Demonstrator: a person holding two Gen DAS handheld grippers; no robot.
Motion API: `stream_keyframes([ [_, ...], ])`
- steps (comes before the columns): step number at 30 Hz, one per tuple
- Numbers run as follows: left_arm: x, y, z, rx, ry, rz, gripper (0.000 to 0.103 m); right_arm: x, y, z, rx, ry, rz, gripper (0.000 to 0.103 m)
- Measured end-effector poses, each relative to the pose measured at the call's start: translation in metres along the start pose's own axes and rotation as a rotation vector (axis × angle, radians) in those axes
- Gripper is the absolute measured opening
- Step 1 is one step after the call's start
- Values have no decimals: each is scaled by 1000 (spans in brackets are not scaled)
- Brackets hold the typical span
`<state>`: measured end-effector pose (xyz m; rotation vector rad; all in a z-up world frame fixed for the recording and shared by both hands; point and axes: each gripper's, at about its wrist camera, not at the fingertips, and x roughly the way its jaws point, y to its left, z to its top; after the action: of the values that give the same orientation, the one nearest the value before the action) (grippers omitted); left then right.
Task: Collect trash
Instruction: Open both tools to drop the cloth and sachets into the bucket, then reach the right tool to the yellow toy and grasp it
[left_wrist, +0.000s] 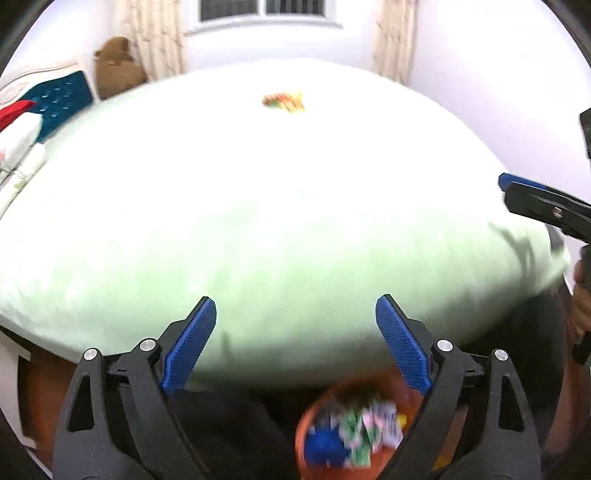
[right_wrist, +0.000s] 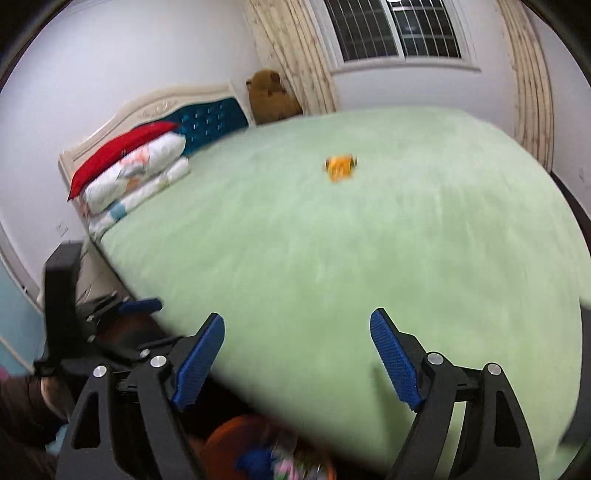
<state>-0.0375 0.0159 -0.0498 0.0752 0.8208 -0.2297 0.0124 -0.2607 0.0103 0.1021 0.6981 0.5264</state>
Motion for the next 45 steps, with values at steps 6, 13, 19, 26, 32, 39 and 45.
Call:
stream_keyframes([
  [6,12,27,25,-88,-67,33,86,86,-13,82,-50,-13,-57,82],
  [13,24,39,26,-128,-102,28,86,184,-39,145,-83,43,-145,82],
  [19,32,42,23,-114,-134,-7,86,238,-49,166,-106,118,-151,82],
  [26,34,46,22,-143,-151,-42,86,279,-52,174,-129,208,-133,62],
  [32,34,45,21,-141,-156,-38,86,278,-50,170,-143,178,-150,45],
  [39,36,45,22,-143,-148,-31,86,233,-52,165,-96,74,-132,45],
  [45,35,45,36,-146,-119,-40,86,158,-57,132,-101,4,-181,45],
])
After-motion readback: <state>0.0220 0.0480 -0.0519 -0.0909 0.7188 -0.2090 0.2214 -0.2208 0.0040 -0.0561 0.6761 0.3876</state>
